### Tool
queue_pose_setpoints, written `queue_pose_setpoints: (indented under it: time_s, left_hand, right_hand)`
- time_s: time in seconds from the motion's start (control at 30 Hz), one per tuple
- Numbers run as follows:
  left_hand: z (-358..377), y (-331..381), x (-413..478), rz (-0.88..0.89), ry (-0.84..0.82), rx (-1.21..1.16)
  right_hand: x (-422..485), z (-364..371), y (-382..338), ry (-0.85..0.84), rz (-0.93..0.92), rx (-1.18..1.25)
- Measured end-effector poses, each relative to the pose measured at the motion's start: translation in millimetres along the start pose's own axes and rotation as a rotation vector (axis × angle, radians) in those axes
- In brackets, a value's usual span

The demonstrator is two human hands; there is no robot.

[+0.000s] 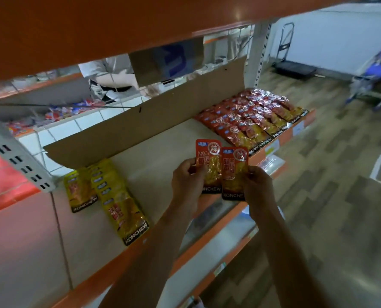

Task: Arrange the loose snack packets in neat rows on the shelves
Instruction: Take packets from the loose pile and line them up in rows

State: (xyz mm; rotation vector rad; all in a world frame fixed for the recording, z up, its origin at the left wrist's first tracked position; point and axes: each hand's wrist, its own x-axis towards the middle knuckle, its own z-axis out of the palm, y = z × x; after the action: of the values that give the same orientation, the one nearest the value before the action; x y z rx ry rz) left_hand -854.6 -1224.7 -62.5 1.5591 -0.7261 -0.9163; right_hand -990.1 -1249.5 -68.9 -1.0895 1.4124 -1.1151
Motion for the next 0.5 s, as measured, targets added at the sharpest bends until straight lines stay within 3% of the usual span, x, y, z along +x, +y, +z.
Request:
queue_pose_setpoints:
  time_s: [0.23, 0.5]
  left_hand:
    - [25.5, 7.7, 71.3, 0.037, 0.025, 0.011]
    - [35.2, -2.8, 128.5, 0.042, 0.177, 0.103]
  right_hand:
    - [66.9, 14.5, -11.6, 0.028, -0.034, -0.024]
    - [129.1, 33.6, -14.4, 0.007, -0.101, -0.143]
